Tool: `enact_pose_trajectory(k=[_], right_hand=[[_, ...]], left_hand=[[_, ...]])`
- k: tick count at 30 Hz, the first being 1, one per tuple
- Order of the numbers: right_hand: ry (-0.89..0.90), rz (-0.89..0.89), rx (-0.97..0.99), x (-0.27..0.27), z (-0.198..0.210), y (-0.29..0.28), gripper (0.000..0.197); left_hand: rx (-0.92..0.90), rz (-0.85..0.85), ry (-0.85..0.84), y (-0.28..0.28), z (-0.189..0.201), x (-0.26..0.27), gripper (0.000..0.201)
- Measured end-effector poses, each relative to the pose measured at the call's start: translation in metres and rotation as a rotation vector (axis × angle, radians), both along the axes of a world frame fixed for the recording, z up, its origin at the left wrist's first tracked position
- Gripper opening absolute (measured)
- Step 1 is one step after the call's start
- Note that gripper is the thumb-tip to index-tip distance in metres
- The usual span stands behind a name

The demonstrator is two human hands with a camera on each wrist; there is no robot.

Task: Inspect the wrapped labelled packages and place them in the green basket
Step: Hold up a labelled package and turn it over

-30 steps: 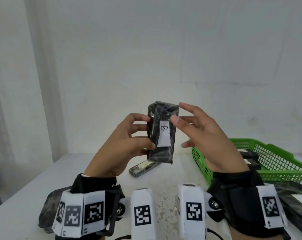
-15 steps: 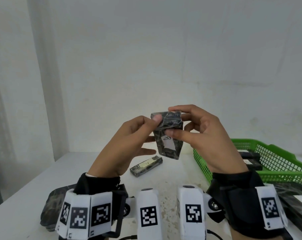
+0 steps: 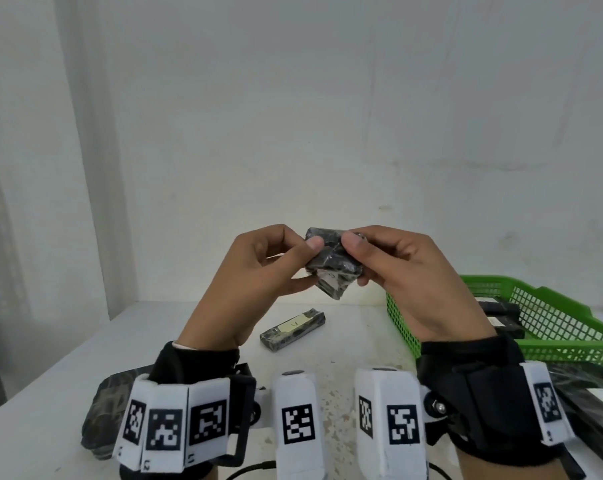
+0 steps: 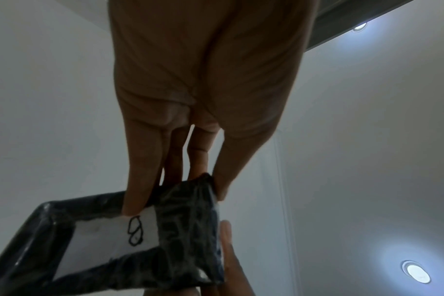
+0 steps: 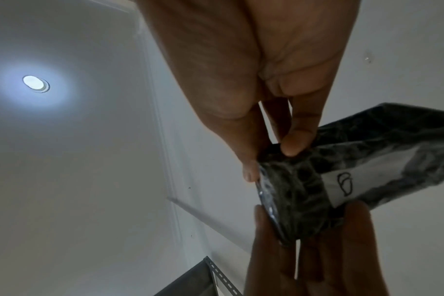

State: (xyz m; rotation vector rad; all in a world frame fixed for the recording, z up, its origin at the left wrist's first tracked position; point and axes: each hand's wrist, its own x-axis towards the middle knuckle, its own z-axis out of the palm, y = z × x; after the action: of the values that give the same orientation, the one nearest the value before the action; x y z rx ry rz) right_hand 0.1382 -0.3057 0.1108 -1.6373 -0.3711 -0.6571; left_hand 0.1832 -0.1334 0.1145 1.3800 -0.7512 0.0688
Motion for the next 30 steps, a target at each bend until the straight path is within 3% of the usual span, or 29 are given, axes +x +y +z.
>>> enact_pose_trajectory(k=[4, 8, 12, 15, 20, 25, 30], right_hand=[[0.020, 0.041, 0.018, 0.001, 0.001, 0.003, 0.027], [0.023, 0.047, 0.054, 0.002, 0.000, 0.009, 0.043], [-0.035, -0.033, 0.040, 0.003, -0.001, 0.008, 0.030], [-0.038, -0.031, 0.015, 0.000, 0.000, 0.007, 0.027], [0.009, 0.038, -0.011, -0.003, 0.002, 0.010, 0.037], [0.000, 0.011, 0.032, -0.005, 0.004, 0.007, 0.035], [-0.001, 0.019, 0.043, -0.005, 0.004, 0.007, 0.033]], left_hand=[[-0.025, 0.044, -0.022, 0.002, -0.002, 0.005, 0.022], [-0.029, 0.057, -0.028, 0.004, -0.001, 0.005, 0.022], [0.026, 0.016, -0.004, 0.003, 0.000, 0.001, 0.040], [0.025, 0.049, -0.029, 0.003, 0.001, -0.001, 0.027], [-0.010, 0.069, -0.048, 0.006, 0.003, -0.001, 0.026], [0.050, -0.044, -0.049, 0.011, 0.005, -0.007, 0.021], [0.012, 0.034, -0.046, 0.005, 0.004, -0.007, 0.017]])
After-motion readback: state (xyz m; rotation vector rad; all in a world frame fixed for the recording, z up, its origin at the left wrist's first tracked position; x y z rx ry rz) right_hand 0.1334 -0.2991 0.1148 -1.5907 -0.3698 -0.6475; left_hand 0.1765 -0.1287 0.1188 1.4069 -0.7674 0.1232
